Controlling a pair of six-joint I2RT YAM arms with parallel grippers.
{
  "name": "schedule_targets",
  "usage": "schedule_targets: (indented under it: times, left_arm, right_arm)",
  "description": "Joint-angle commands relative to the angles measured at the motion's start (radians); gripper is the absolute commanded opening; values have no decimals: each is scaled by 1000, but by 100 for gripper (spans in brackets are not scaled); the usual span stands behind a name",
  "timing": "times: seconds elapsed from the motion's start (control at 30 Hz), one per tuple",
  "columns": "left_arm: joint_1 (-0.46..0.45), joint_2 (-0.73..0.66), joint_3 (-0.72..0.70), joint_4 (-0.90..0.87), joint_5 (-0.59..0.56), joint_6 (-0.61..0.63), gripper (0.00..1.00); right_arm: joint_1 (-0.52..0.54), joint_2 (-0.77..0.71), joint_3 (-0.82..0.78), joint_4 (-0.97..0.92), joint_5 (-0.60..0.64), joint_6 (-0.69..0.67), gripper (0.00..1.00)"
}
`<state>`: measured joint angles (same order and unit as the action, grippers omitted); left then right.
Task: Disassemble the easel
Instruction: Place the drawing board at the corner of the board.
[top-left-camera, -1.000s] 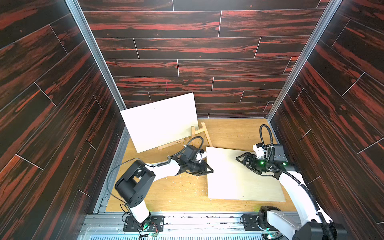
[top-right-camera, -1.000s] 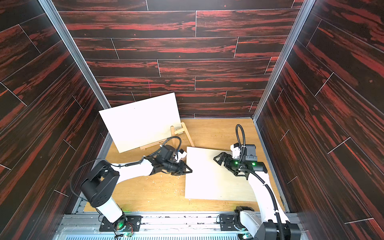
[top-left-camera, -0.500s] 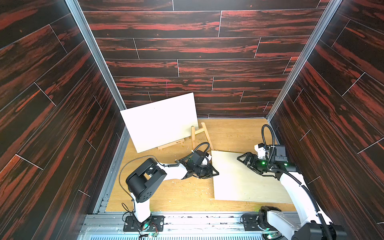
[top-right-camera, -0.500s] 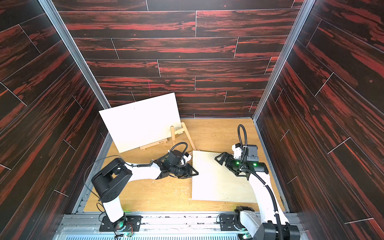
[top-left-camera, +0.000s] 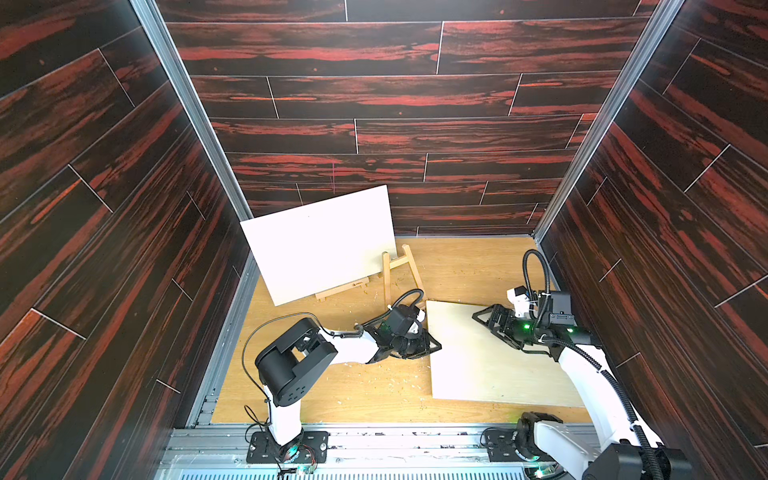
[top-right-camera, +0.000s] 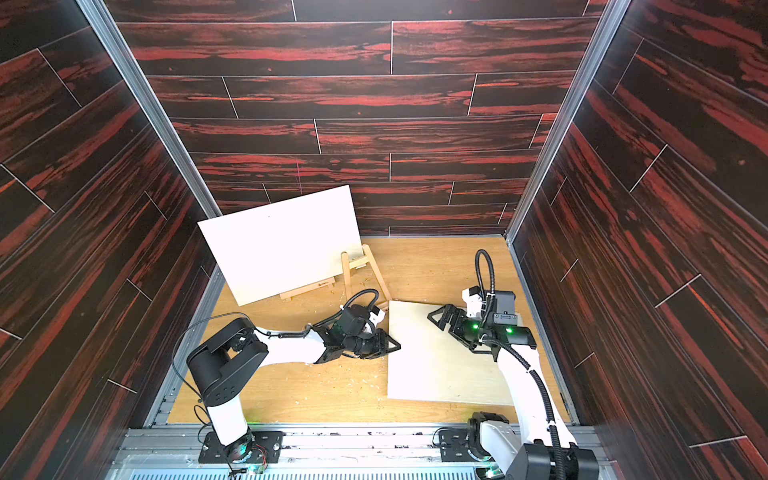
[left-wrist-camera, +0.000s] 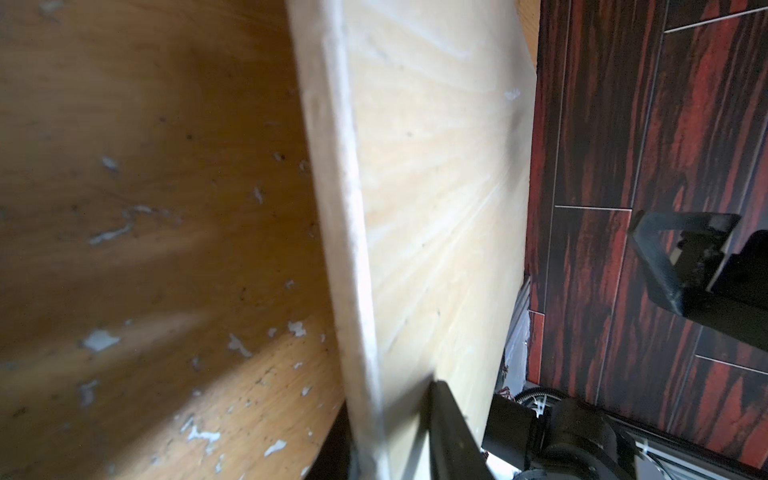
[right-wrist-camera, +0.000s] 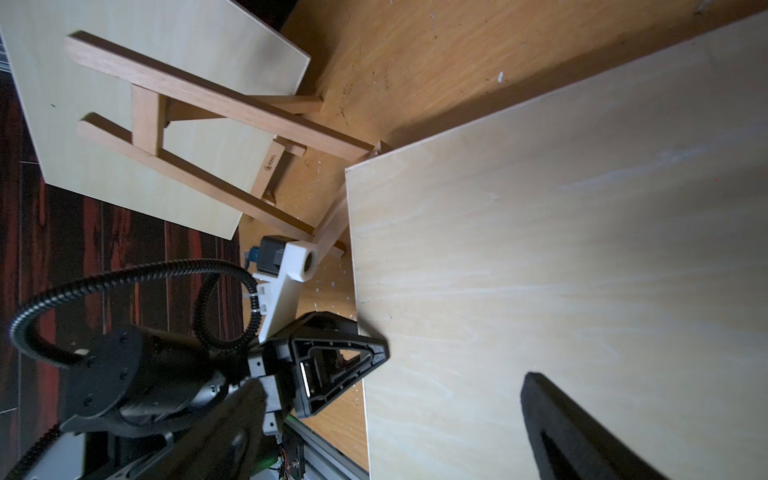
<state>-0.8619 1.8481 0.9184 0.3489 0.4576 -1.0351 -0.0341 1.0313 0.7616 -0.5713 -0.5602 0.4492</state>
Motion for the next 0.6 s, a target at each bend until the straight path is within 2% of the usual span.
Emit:
schedule_targets:
  times: [0.0, 0.33, 0.57]
  left_arm:
    - [-39, 39, -12, -88, -194, 72, 0]
    - [-60, 65, -32, -58, -214, 43, 0]
    - [-88, 102, 8, -70, -216, 48, 0]
  right_arm:
    - [-3, 7, 0, 2, -19, -3, 99]
    - [-3, -6, 4, -12, -12, -6, 99]
    - [-4, -10, 5, -8, -11, 3, 99]
